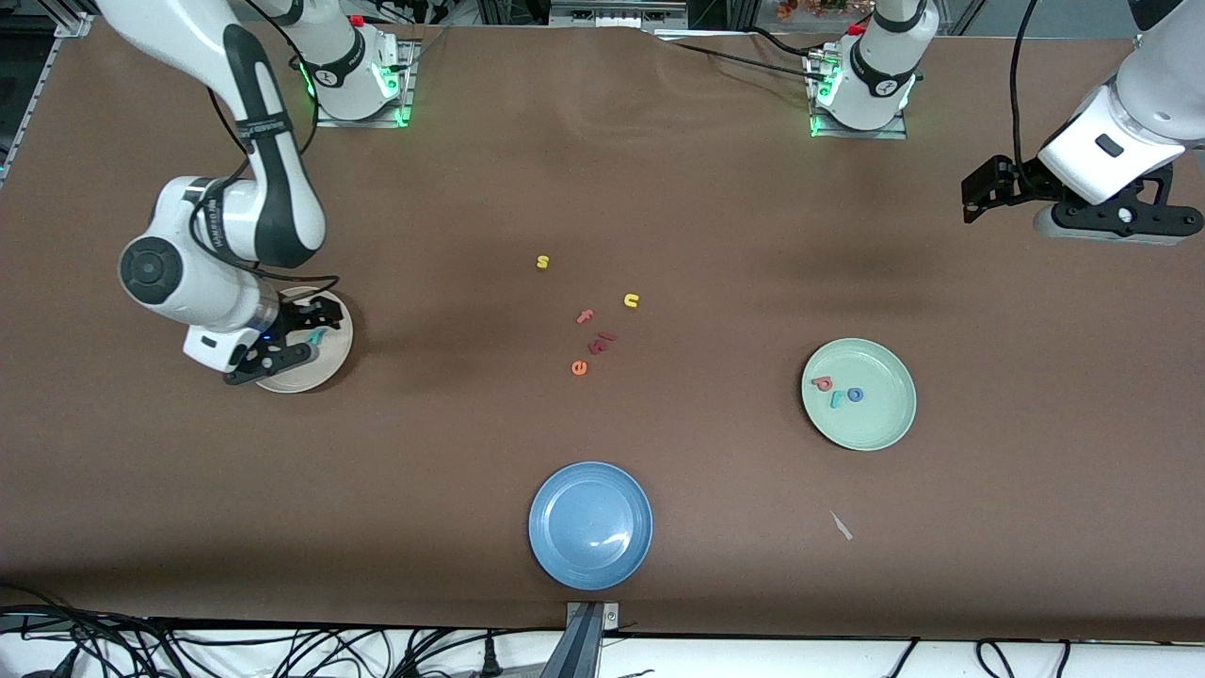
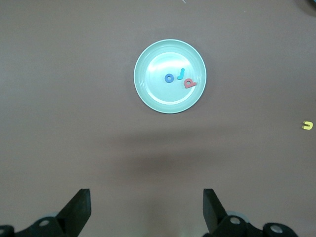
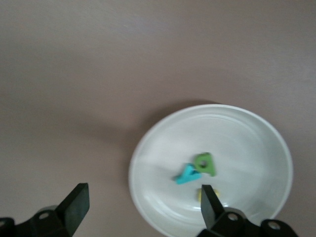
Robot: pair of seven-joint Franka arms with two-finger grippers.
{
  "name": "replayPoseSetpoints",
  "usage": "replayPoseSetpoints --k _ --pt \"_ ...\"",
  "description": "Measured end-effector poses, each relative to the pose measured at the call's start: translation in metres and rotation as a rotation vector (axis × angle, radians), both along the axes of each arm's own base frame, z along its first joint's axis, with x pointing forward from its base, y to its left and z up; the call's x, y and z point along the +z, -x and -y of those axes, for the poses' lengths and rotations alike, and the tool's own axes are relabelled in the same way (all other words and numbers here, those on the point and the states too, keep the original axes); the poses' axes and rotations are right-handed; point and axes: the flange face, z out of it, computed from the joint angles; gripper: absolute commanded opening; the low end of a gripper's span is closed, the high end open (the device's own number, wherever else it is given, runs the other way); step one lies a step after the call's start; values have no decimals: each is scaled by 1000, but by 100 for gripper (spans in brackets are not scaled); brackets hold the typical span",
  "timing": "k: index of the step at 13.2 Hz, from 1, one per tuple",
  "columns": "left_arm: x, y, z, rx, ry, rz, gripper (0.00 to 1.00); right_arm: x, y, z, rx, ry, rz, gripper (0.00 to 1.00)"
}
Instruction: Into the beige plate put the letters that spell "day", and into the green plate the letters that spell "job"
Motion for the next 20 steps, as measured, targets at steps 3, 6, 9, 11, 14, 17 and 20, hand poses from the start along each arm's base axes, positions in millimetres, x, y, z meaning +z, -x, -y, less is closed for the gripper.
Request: replayPoseSetpoints --k 3,6,9,11,14,17,20 --pt "5 0 3 -5 0 6 100 11 4 -44 -81 18 -34 100" --pt "12 -1 -2 5 2 17 100 21 3 -56 -134 32 -66 100" --pt "14 -1 -5 11 2 20 100 39 2 -68 -175 59 -96 100" --pt "14 -1 -7 13 2 22 100 56 7 -87 -169 110 -81 100" --pt "14 -1 -5 10 1 16 100 110 25 -99 -149 140 -62 100" --pt "13 4 5 -11 -3 -11 100 163 34 -72 -173 135 -29 100" --pt "21 4 6 -12 -2 0 100 185 35 -47 -196 125 -11 100"
